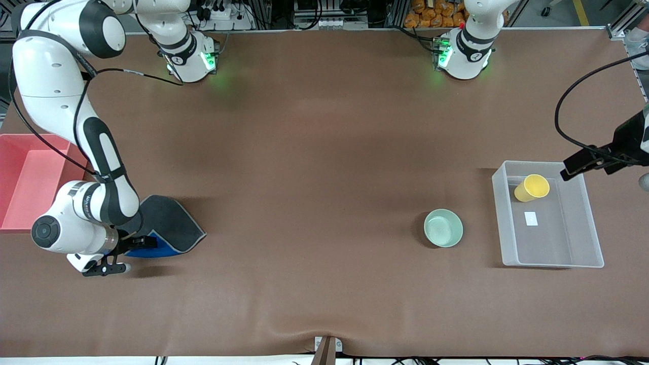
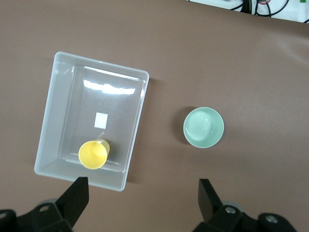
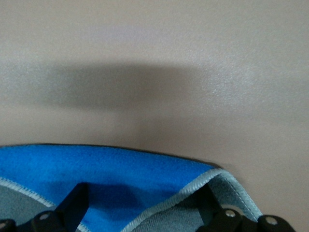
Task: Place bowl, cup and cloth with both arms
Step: 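Release the cup in the bin while the right gripper grasps the cloth corner, then lift the cloth with the right gripper while the left gripper rises, then grasp the green bowl rim with the left gripper while the right carries the cloth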
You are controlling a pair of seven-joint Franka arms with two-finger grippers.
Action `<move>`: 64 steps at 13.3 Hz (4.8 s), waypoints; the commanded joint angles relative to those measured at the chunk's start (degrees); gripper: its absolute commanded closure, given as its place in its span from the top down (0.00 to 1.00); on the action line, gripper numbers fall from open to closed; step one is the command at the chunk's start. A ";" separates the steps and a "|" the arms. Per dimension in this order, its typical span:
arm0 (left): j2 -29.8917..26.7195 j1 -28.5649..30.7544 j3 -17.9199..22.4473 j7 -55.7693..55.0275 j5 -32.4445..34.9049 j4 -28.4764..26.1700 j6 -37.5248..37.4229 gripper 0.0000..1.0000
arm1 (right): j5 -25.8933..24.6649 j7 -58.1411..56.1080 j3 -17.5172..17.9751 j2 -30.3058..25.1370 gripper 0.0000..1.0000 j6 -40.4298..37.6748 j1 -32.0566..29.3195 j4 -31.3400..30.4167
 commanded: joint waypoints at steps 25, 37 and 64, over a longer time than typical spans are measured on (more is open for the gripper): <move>-1.62 0.55 -4.12 -0.94 0.11 -0.25 -2.49 1.00 | -12.32 -3.41 -6.85 -19.90 0.00 -19.73 -0.57 0.87; 10.31 -6.73 -6.32 -3.83 10.98 -4.73 6.64 1.00 | -27.88 -7.54 -11.87 -29.67 0.00 -28.34 2.24 1.31; 37.76 -12.10 -3.77 -18.87 30.97 -5.26 26.52 0.00 | -31.76 -5.78 -11.78 -14.29 0.00 -19.21 -11.56 -2.29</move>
